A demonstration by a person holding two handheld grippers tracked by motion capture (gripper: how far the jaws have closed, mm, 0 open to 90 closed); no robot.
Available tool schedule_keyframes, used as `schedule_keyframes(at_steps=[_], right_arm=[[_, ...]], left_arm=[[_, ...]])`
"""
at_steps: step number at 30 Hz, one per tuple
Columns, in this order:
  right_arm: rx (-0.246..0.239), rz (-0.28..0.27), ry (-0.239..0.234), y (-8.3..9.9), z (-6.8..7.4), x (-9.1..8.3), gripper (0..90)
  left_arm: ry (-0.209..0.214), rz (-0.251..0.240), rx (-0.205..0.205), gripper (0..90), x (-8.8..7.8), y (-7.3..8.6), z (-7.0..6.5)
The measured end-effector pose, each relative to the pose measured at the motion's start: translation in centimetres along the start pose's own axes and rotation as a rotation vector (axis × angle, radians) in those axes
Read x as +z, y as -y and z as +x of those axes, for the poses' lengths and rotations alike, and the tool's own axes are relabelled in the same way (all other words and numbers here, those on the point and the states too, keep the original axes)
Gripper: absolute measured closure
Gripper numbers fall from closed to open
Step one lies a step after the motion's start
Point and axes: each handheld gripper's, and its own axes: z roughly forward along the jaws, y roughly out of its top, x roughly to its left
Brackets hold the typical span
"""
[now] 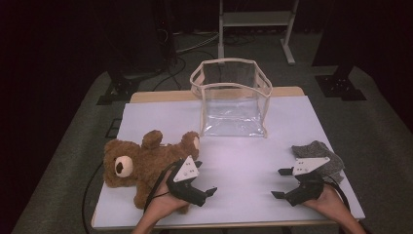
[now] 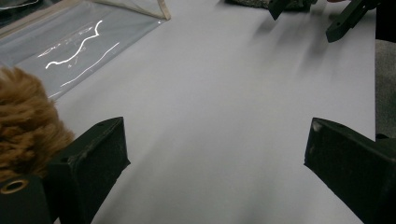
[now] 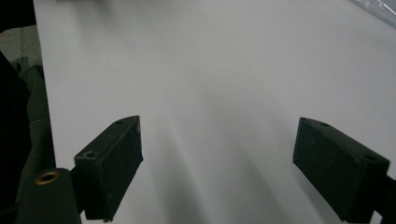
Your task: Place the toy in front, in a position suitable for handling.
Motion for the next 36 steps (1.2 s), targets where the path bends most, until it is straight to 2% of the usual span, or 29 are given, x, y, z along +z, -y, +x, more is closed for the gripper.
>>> schedule_keyframes(at_steps=[4, 10, 13, 20, 22, 26, 30, 34, 36], right_arm=[[-0.006, 0.001, -0.009, -0.1, 0.1, 0.1, 14.5], [-0.010, 0.015, -0.014, -0.1, 0.1, 0.3, 14.5], [-0.011, 0.009, -0.018, -0.1, 0.2, 0.2, 14.5], [0.001, 0.016, -0.028, 0.0, 0.3, 0.4, 14.5], [0.003, 0.018, -0.028, 0.1, 0.4, 0.5, 14.5], [0.008, 0.015, -0.031, 0.1, 0.6, 0.5, 14.5], [0.000, 0.010, -0.033, -0.1, 0.6, 0.5, 14.5], [0.003, 0.010, -0.042, -0.3, 0.5, 0.7, 14.5], [0.000, 0.015, -0.042, -0.3, 0.6, 0.8, 14.5]], left_arm=[[0.004, -0.011, 0.010, 4.9, -0.1, -0.4, -0.3], [0.012, 0.001, 0.023, 5.3, -0.3, -0.6, -0.4], [0.017, 0.011, 0.057, 6.2, -0.9, -1.0, -0.4], [0.035, 0.002, 0.105, 6.8, -2.4, -2.0, 0.1], [0.044, -0.004, 0.131, 9.7, -3.4, -2.0, 0.6], [0.024, -0.006, 0.151, 11.3, -5.2, -1.8, 1.3], [-0.023, 0.002, 0.174, 14.0, -7.5, -1.4, 2.4], [-0.064, 0.012, 0.161, 15.8, -9.5, -1.0, 3.7], [-0.082, 0.033, 0.167, 15.9, -10.4, -0.8, 4.4]])
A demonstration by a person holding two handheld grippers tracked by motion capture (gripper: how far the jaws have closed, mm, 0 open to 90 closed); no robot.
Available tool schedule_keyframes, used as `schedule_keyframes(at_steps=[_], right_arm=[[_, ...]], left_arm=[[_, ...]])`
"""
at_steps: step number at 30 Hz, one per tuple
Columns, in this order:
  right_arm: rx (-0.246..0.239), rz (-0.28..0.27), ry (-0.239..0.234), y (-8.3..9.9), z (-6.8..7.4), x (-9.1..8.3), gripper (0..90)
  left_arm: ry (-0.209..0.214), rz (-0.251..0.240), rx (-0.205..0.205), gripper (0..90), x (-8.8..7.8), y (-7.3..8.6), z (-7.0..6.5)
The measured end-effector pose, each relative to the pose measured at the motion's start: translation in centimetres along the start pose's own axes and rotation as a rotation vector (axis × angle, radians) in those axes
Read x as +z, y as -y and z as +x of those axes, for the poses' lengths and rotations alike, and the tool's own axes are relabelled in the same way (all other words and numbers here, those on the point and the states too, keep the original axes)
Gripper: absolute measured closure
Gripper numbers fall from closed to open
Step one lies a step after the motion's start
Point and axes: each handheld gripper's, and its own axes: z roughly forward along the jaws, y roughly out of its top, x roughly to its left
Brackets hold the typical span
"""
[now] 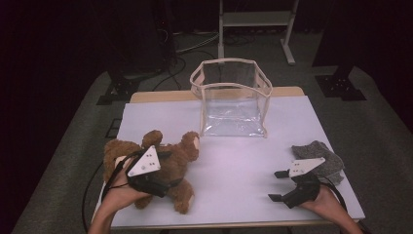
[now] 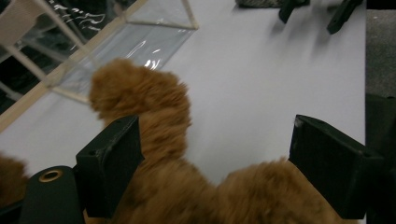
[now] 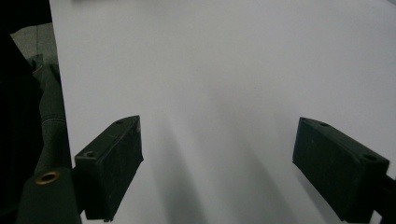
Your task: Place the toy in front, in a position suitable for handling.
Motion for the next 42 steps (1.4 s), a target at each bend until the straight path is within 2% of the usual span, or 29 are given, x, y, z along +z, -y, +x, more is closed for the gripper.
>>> schedule_keyframes(at_steps=[9, 11, 23, 30, 32, 34, 42], right_arm=[[-0.004, -0.005, -0.003, -0.2, 0.1, 0.0, 14.5], [-0.008, 0.001, -0.006, -0.2, 0.1, 0.2, 14.5], [-0.011, 0.013, -0.014, -0.2, 0.2, 0.5, 14.5], [-0.011, 0.016, -0.015, -0.2, 0.2, 0.6, 14.5], [-0.011, 0.019, -0.015, -0.2, 0.2, 0.6, 14.5], [-0.011, 0.021, -0.016, -0.2, 0.2, 0.6, 14.5], [-0.014, 0.027, -0.016, -0.2, 0.2, 0.8, 14.5]], left_arm=[[-0.028, 0.058, 0.011, 16.2, -2.0, 1.8, 2.0], [-0.026, 0.074, 0.019, 18.2, -2.3, 2.3, 2.3], [-0.009, 0.115, -0.010, 19.0, -3.8, 4.7, 3.9], [0.019, 0.163, -0.013, 18.9, -3.0, 5.8, 4.3], [0.025, 0.187, -0.011, 19.0, -2.3, 6.2, 4.5], [0.016, 0.185, -0.008, 19.0, -1.9, 6.3, 4.6], [-0.031, 0.239, 0.033, 27.0, -0.7, 5.6, 4.4]])
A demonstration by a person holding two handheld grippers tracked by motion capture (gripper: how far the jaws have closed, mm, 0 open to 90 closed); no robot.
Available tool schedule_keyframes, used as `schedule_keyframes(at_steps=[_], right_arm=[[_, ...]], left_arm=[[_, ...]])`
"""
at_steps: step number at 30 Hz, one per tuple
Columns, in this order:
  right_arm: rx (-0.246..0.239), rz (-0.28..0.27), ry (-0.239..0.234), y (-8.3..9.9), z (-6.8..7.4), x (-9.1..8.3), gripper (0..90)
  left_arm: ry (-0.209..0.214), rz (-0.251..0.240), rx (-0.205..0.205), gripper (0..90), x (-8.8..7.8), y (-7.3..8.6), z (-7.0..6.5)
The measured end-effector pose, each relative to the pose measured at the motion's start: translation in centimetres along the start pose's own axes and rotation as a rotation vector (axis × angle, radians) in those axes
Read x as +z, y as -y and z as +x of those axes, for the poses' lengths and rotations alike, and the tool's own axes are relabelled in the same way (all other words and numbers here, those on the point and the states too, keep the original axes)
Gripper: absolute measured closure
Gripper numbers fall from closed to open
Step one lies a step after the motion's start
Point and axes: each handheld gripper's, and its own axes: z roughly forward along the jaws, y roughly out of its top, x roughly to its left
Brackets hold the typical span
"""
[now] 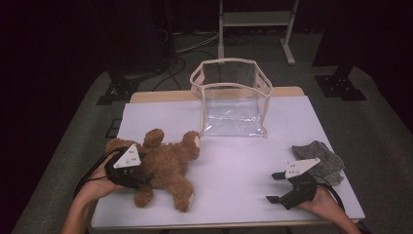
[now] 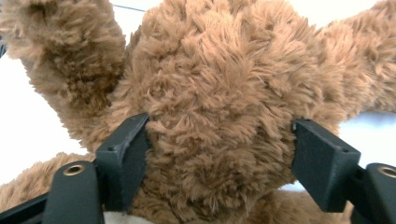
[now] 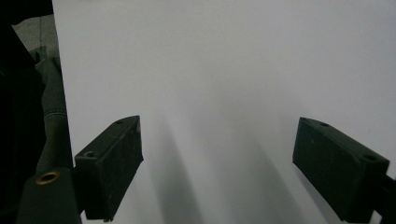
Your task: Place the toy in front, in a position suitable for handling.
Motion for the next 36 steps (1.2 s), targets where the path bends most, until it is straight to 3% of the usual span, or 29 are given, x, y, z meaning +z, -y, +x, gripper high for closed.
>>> schedule_keyframes(at_steps=[6, 12, 21, 29, 32, 36], right_arm=[[-0.003, 0.005, 0.001, 0.0, 0.1, 0.1, 14.5], [-0.010, 0.020, -0.002, -0.1, 0.3, 0.4, 14.5], [-0.012, 0.015, -0.003, 0.0, 0.3, 0.1, 14.7], [-0.017, 0.030, -0.016, -0.1, 0.2, 0.7, 14.7], [-0.018, 0.029, -0.018, -0.2, 0.3, 0.8, 14.7], [-0.014, 0.030, -0.021, -0.1, 0.1, 0.8, 14.7]], left_arm=[[-0.032, 0.014, 0.032, 34.1, 0.6, -0.5, -0.4], [-0.027, 0.030, 0.021, 32.9, 0.8, -0.6, -0.4], [-0.021, 0.061, 0.060, 31.3, 1.1, -0.8, -0.6], [-0.043, 0.098, 0.105, 49.7, 1.4, -1.2, -0.6], [-0.054, 0.082, 0.122, 55.5, 1.3, -1.1, -0.5], [-0.070, 0.019, 0.100, 60.9, 0.9, -0.7, -0.3]])
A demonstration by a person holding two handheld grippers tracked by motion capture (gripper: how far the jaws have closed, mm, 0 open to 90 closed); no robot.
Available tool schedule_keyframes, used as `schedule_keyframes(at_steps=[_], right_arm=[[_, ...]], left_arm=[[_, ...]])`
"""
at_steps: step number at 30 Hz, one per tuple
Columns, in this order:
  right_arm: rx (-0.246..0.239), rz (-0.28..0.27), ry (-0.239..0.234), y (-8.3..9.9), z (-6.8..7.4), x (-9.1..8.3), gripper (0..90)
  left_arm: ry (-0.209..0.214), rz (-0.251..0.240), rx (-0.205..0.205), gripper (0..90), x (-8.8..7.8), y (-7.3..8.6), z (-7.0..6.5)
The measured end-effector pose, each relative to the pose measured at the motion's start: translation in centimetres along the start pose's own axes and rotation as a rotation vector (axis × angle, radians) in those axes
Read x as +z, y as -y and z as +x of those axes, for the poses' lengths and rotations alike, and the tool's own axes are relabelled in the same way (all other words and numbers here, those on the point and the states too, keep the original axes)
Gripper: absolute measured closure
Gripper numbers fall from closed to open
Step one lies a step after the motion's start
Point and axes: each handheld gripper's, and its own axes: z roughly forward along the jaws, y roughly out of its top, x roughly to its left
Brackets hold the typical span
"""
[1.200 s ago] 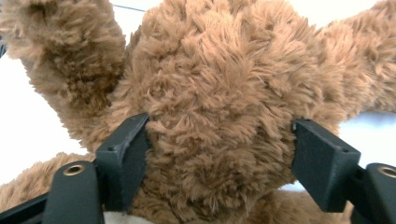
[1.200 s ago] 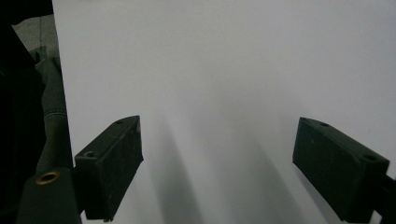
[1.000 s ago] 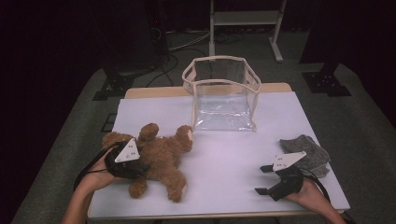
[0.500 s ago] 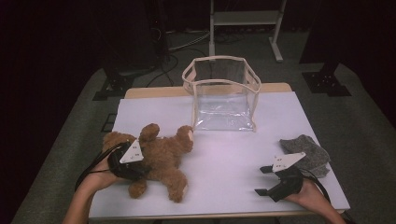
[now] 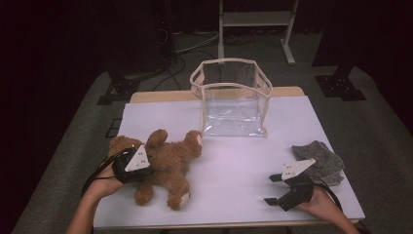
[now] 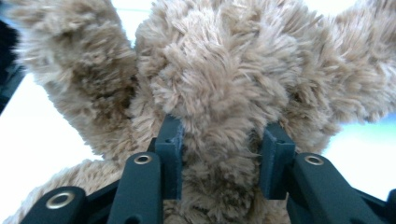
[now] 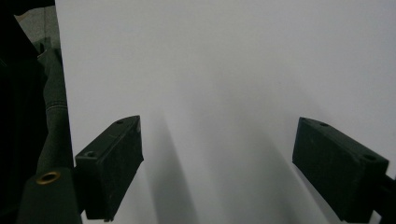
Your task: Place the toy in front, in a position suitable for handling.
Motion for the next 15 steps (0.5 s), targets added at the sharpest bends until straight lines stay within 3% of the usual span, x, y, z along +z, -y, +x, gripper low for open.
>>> schedule_keyframes(at_steps=[3, 7, 8, 10, 12, 15], right_arm=[[0.008, -0.003, -0.001, 0.0, -0.1, 0.0, 14.7], [0.019, -0.042, -0.002, -0.4, 0.0, -0.2, 14.7], [0.038, -0.097, -0.016, -1.4, 0.1, -0.2, 14.7], [0.032, -0.141, -0.018, -2.9, 0.3, 0.3, 14.7], [0.010, -0.164, -0.009, -4.3, 0.6, 0.8, 14.7], [-0.046, -0.210, -0.034, -7.7, 1.3, 2.3, 16.6]], left_arm=[[0.004, -0.027, -0.026, 63.7, -0.3, 0.2, 0.3], [-0.007, -0.005, -0.013, 64.0, -0.4, -0.2, 0.4], [-0.006, -0.005, -0.013, 64.0, -0.4, -0.3, 0.4], [-0.005, -0.003, -0.015, 63.9, -0.4, -0.4, 0.4], [-0.005, -0.003, -0.015, 63.9, -0.5, -0.5, 0.3], [0.002, -0.009, -0.018, 63.8, -0.6, -0.4, 0.4]])
